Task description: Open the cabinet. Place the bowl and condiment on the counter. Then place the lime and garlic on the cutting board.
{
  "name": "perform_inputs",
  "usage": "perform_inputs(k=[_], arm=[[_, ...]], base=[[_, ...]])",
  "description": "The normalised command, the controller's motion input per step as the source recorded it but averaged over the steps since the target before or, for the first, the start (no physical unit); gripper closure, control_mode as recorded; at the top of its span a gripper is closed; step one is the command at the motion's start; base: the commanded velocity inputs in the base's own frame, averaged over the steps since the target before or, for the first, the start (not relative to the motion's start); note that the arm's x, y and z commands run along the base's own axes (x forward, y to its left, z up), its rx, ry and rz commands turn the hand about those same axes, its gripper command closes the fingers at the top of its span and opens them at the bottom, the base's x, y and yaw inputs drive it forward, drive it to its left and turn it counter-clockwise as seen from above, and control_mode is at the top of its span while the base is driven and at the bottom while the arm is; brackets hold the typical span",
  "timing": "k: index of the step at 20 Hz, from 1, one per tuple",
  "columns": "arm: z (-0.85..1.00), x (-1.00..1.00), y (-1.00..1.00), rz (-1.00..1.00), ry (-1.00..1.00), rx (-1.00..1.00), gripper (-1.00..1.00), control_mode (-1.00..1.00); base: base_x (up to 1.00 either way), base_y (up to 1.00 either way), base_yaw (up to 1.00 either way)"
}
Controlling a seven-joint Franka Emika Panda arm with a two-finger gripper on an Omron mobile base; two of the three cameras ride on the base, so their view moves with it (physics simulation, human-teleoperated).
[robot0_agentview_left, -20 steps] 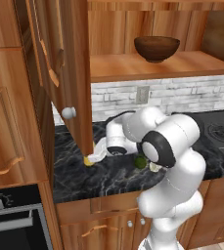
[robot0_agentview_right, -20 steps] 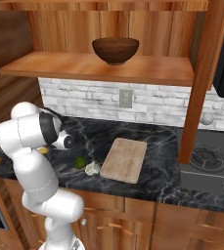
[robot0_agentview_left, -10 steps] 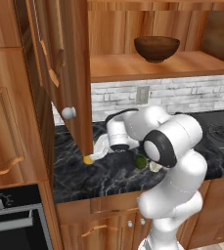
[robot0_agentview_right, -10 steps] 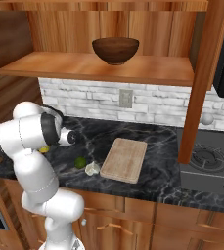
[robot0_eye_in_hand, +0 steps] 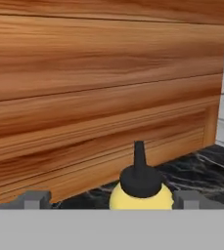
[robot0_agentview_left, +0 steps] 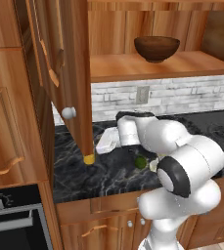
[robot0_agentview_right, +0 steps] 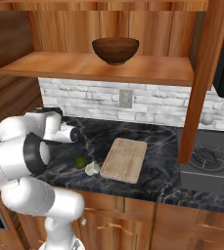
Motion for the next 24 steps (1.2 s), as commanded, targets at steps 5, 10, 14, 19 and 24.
perform_inputs(k=[5,10,14,19,24], arm=[[1.00,-0.52,-0.24,-0.02,0.01,0.00,-1.00,-1.00],[1.00,-0.61,-0.28,-0.06,0.11,-0.03,-1.00,-1.00],[0.85,-0.83,-0.19,-0.09,0.07,-0.16,-1.00,-1.00],[0.83,-0.66,-0.08,-0.14,0.04,-0.33,-1.00,-1.00],[1.00,-0.14,-0.50,-0.16,0.16,-0.21,-1.00,-1.00]], base=[[0.00,0.00,0.00],[0.00,0.00,0.00],[0.00,0.00,0.00],[0.00,0.00,0.00],[0.00,0.00,0.00]])
